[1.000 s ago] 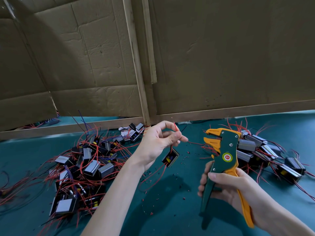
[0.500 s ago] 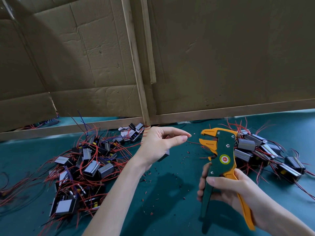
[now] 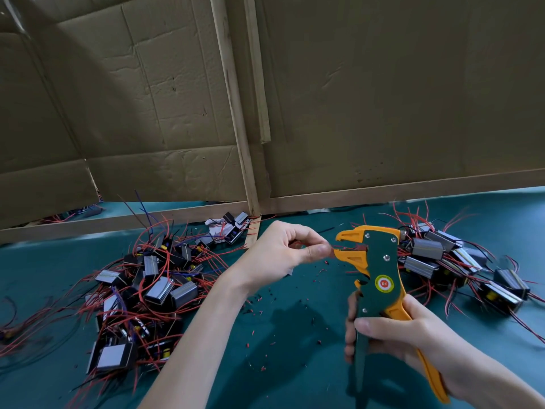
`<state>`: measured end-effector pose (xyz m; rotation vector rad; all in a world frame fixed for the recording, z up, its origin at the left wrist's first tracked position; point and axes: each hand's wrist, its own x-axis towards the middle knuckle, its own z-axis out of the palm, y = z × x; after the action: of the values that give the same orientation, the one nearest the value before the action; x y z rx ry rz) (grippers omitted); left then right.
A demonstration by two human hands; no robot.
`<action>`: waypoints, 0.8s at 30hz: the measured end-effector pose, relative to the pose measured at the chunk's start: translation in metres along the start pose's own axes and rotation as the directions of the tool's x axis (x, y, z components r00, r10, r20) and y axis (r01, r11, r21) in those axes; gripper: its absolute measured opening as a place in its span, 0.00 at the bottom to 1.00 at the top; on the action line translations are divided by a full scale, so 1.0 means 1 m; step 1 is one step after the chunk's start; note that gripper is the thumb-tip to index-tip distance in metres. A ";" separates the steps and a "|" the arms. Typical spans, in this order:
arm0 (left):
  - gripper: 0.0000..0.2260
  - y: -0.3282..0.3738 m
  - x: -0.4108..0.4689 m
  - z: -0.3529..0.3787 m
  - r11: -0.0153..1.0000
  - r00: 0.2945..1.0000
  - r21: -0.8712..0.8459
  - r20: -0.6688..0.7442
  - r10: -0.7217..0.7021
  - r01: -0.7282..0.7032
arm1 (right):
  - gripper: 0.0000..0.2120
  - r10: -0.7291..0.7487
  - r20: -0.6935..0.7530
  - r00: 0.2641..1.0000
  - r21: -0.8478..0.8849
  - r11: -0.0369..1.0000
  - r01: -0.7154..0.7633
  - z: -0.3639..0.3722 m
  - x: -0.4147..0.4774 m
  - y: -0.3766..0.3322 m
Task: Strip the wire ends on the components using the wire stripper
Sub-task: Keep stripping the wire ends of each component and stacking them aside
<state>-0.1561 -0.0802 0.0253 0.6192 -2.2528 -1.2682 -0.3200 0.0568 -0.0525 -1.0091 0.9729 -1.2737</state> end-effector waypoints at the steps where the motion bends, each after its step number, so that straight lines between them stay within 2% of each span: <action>1: 0.03 0.000 -0.001 -0.002 1.000 1.000 0.010 0.010 -0.008 0.008 | 0.21 0.002 0.001 1.000 -0.014 1.000 -0.002 0.001 -0.001 -0.002; 4: 0.04 0.001 -0.003 -0.006 0.999 0.999 0.042 0.029 -0.029 0.028 | 0.20 0.017 -0.017 1.000 -0.081 0.997 -0.018 0.005 -0.005 -0.005; 8: 0.05 0.003 -0.004 -0.010 1.000 0.997 -0.010 0.073 -0.013 0.013 | 0.16 0.008 -0.099 0.995 -0.154 0.988 -0.023 0.013 -0.006 -0.005; 12: 0.07 -0.001 -0.003 -0.013 0.998 0.993 -0.017 0.106 -0.056 0.058 | 0.18 -0.103 -0.215 0.971 -0.191 0.980 0.062 0.021 -0.003 0.005; 14: 0.06 -0.005 -0.002 -0.012 0.997 0.991 0.012 0.107 -0.080 0.079 | 0.19 -0.109 -0.228 0.968 -0.147 0.986 0.076 0.021 0.000 0.012; 16: 0.06 -0.007 -0.002 -0.012 0.996 0.990 0.017 0.106 -0.089 0.088 | 0.18 -0.054 -0.121 0.991 -0.020 0.998 0.052 0.020 0.001 0.013; 18: 0.05 -0.008 -0.001 -0.014 0.994 0.992 0.001 0.074 -0.106 0.106 | 0.21 -0.016 -0.002 1.000 0.123 0.992 0.016 0.016 0.004 0.012; 24: 0.05 -0.009 0.001 -0.016 0.991 0.991 0.092 -0.100 -0.086 0.096 | 0.24 0.013 -0.036 0.999 0.188 0.982 -0.006 -0.004 0.012 0.013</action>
<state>-0.1454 -0.0959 0.0248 0.8100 -2.2387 -1.1512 -0.3194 0.0454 -0.0665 -0.8357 0.8662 -1.3533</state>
